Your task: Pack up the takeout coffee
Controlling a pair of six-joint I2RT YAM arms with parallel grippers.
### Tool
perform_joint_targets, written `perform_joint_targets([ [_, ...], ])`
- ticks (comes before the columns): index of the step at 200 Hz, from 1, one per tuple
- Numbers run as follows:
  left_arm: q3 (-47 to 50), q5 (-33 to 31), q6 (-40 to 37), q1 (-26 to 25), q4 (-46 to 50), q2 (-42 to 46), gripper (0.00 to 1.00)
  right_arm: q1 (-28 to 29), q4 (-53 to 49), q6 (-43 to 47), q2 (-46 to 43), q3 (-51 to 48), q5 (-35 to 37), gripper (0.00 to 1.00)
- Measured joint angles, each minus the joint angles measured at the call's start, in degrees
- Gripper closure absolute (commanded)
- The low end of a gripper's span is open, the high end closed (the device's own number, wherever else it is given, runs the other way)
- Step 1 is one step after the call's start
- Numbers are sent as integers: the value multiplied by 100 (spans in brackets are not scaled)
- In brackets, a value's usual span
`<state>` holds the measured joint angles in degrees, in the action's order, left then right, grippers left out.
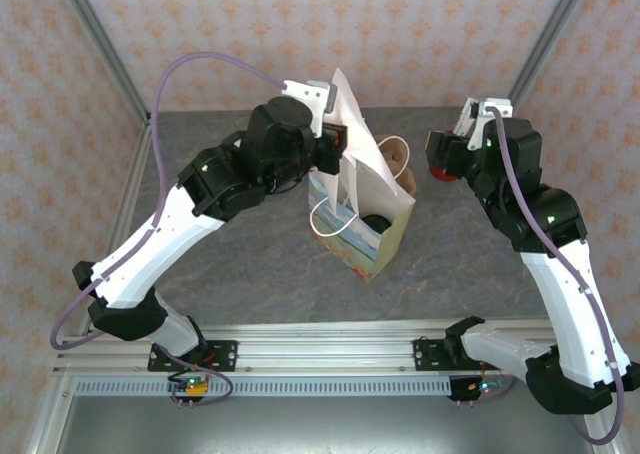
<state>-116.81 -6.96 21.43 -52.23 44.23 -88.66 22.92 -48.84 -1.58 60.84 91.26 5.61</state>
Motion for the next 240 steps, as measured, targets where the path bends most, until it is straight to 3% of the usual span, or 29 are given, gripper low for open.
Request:
perform_joint_targets([
  [39,-138,-313,15,-448,7,-13,100,-24,-2,2,-2,-22,-24,25],
  [133,-197,-894,9,-518,179,-407,100,-26,-13,20,-192,-201,-179,25],
  [155,-90,-1047,-26,-520,256,-356,100,-59,-66,44,-144,-201,-616,30],
  [200,225,-1403,-50,-748,439,-35,100,-28,-74,-28,282,-203,-2345,40],
  [240,621,-1519,-46,-817,428,365,100,94,-44,-258,752,-448,-2994,49],
])
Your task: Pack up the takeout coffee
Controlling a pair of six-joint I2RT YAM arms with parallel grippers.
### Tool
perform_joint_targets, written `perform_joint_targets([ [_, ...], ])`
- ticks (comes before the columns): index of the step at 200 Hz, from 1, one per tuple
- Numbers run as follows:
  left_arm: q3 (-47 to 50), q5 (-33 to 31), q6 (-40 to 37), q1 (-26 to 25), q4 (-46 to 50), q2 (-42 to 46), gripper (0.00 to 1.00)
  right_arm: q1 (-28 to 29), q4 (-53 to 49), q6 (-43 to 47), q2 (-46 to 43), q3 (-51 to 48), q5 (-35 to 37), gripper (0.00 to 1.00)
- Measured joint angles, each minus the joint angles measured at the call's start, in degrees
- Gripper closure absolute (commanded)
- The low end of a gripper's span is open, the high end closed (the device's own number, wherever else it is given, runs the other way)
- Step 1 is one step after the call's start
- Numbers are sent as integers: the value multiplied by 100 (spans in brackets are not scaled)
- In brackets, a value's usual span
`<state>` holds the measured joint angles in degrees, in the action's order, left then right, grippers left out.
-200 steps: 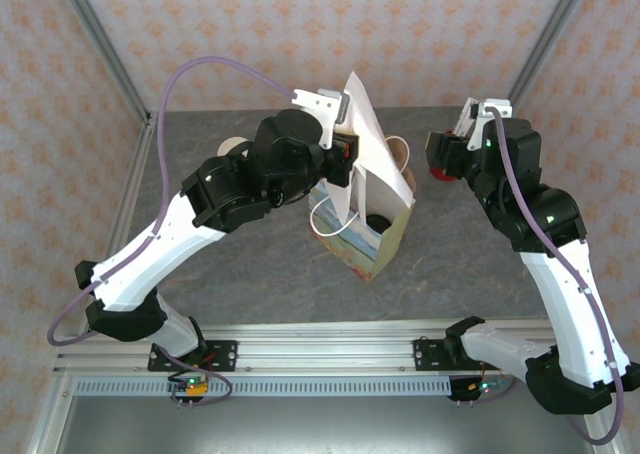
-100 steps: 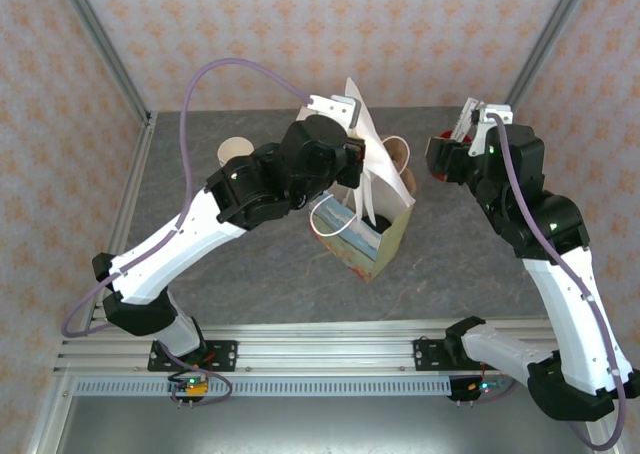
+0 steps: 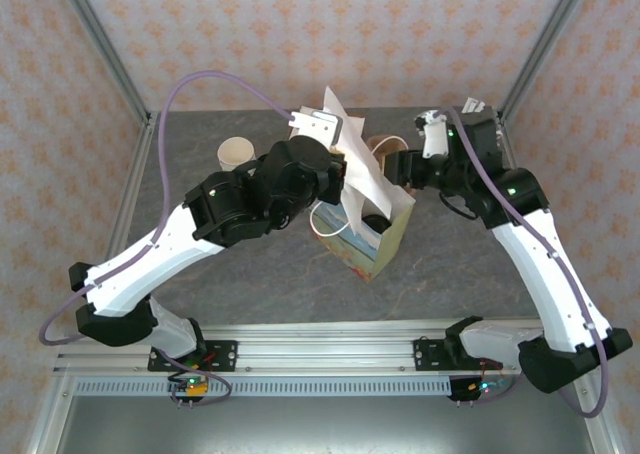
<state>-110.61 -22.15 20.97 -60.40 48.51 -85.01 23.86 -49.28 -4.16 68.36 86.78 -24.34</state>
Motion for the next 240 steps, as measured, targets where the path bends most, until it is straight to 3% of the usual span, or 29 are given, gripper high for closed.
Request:
perform_joint_targets([
  [63,140,57,4,-109,-234,74,100,317,275,-341,820,-90,-739,57],
  [83,138,22,0,-111,-402,-31,100,225,181,-343,907,-74,-590,57],
  [135,68,-396,-22,-111,-686,-664,100,-734,15,-490,404,37,-223,54],
  [178,-24,-675,-48,-111,-688,-1016,100,-778,-107,-457,-345,382,256,51],
  [215,286,-861,-70,-111,-713,-1010,100,-778,-289,-315,-439,509,678,51],
  [240,487,-879,-138,-111,-669,-1047,89,-778,-372,-308,-400,509,789,50],
])
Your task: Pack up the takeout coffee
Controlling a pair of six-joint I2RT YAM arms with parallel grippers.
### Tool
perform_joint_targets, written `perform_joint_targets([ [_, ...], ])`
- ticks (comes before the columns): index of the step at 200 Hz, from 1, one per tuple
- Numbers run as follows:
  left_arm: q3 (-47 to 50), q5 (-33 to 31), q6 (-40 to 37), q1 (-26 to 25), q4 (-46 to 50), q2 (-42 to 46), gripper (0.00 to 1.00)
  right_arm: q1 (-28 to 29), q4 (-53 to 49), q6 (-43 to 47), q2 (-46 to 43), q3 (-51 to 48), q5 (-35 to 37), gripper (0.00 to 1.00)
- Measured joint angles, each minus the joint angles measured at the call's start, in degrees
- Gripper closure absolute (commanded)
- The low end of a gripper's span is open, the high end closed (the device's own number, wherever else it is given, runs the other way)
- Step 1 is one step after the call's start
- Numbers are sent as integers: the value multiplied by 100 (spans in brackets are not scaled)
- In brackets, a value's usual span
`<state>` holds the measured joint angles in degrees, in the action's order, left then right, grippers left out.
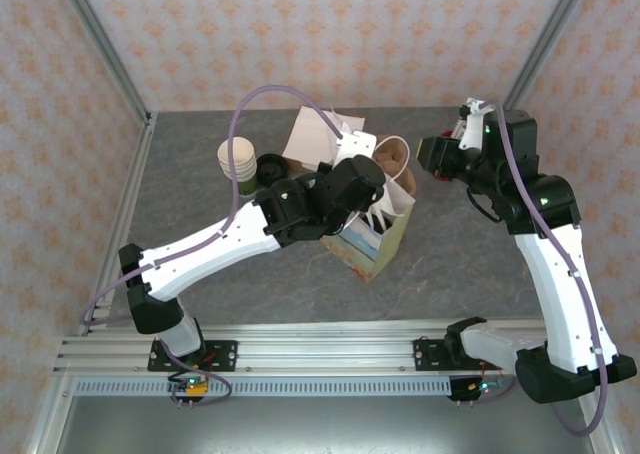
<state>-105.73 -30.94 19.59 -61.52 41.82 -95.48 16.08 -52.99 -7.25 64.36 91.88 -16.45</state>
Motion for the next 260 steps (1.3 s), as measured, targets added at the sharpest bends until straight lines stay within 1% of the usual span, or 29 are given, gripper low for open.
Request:
perform_joint_targets([
  [5,11,2,-4,0,0,-11,87,0,-7,0,2,0,7,50],
  [18,28,39,-13,0,9,-46,85,0,-17,0,2,-2,22,50],
  [37,87,118,-11,0,20,-48,79,0,-17,2,2,-13,52,49],
  [80,107,501,-22,0,66,-46,58,0,-20,4,4,-83,136,46],
  [103,116,680,-15,0,94,2,49,0,-17,22,2,-140,212,43],
  [112,118,763,-42,0,103,50,47,0,-17,20,2,-175,238,42],
  [146,168,1176,-55,85,94,446,47,0,-15,22,-15,-293,396,39],
  [178,358,1816,153,684,70,872,46,0,-15,17,-35,-365,431,37],
  [191,363,2000,192,835,61,868,45,0,-11,20,-35,-385,417,37],
  [215,361,2326,203,866,66,723,46,0,-9,20,-35,-457,170,37],
  [232,361,2461,201,914,63,610,46,28,-11,42,-33,-516,-46,41],
  [245,361,2500,201,1001,74,553,46,177,-17,76,-4,-531,-153,42],
  [260,363,2483,197,1117,76,546,46,501,-17,155,70,-531,-179,42],
])
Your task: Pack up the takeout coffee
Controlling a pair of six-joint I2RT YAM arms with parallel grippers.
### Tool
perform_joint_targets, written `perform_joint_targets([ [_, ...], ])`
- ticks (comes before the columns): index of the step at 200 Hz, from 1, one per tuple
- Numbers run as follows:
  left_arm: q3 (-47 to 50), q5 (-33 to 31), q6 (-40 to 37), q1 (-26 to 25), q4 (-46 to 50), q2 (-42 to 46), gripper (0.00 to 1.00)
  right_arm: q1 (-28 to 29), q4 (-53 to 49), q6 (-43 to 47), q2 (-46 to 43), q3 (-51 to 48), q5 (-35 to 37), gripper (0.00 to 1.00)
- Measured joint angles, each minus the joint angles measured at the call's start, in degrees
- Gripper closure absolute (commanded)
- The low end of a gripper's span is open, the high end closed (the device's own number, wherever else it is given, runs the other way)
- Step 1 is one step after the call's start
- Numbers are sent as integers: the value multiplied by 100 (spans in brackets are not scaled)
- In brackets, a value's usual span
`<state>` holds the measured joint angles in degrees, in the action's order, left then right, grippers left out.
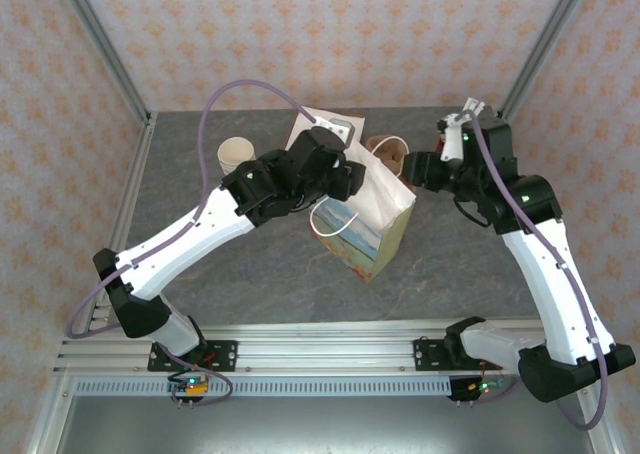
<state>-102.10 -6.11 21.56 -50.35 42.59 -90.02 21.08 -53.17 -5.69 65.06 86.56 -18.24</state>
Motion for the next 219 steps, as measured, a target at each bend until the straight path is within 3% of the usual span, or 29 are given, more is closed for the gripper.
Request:
perform_joint_targets([
  [57,435,-111,-17,308,-7,446,46,579,-4,293,634,66,90,41],
  [129,776,-181,-15,586,-48,931,45,940,-83,457,1060,149,125,78],
  [160,914,-184,-15,710,-48,1029,45,1137,-122,437,1215,149,153,85],
  [191,1115,-184,-13,813,-52,1174,45,1263,-155,431,1550,105,179,83],
  [219,1307,-188,-13,890,-52,1322,45,1263,-297,448,1731,90,275,66],
])
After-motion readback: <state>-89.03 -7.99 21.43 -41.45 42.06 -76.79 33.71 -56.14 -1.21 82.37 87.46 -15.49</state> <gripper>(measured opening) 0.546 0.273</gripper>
